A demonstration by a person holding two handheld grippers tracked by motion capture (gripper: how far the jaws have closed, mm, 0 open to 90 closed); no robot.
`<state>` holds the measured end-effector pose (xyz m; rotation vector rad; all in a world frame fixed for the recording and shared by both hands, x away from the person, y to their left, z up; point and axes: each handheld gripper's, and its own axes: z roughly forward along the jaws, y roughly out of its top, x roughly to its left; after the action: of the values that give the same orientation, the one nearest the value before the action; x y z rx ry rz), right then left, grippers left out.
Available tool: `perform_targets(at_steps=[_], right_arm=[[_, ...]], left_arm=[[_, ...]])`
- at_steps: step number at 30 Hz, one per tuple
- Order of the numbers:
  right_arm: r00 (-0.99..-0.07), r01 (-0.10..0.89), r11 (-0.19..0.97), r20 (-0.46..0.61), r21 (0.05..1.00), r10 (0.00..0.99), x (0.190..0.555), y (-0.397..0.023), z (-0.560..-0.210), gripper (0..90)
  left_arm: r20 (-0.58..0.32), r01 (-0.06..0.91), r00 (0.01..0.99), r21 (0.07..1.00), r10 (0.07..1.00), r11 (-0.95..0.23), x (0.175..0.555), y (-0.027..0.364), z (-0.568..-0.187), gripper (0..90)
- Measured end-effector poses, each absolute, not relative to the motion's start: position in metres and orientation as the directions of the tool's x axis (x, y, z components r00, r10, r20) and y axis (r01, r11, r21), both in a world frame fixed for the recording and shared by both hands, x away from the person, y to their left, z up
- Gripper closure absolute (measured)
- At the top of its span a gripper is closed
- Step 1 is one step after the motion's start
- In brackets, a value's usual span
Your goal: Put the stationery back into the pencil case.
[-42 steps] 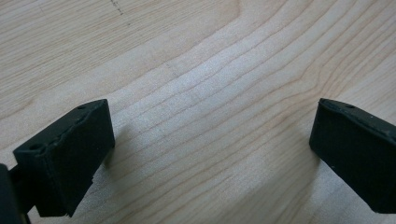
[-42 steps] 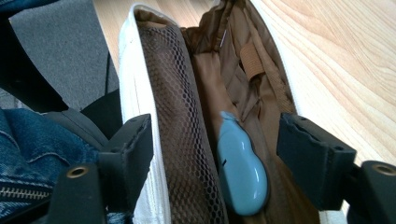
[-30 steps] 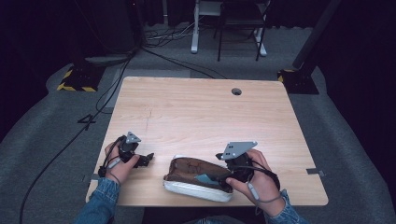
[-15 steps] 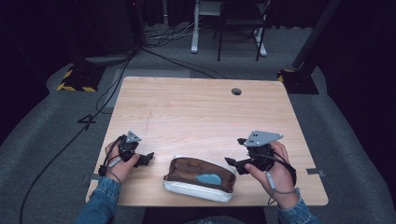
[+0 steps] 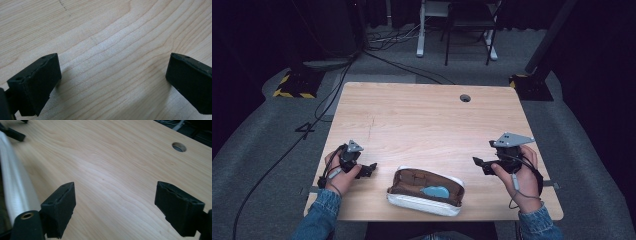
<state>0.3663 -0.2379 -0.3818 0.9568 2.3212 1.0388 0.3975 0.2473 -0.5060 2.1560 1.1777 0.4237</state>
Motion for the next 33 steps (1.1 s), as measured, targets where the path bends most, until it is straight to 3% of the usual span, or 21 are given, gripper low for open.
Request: perform_targets(at_steps=[19,33], right_arm=[[-0.537,0.525,0.366,-0.035,0.768,0.843,0.401,-0.299,-0.450,17.0],[-0.486,0.560,0.335,-0.028,0.758,0.874,0.410,-0.316,-0.490,16.7]], left_arm=[[-0.021,0.631,0.547,0.667,0.837,-0.396,0.398,0.247,-0.506,0.2],[-0.020,0.630,0.549,0.666,0.835,-0.398,0.398,0.247,-0.506,0.2]])
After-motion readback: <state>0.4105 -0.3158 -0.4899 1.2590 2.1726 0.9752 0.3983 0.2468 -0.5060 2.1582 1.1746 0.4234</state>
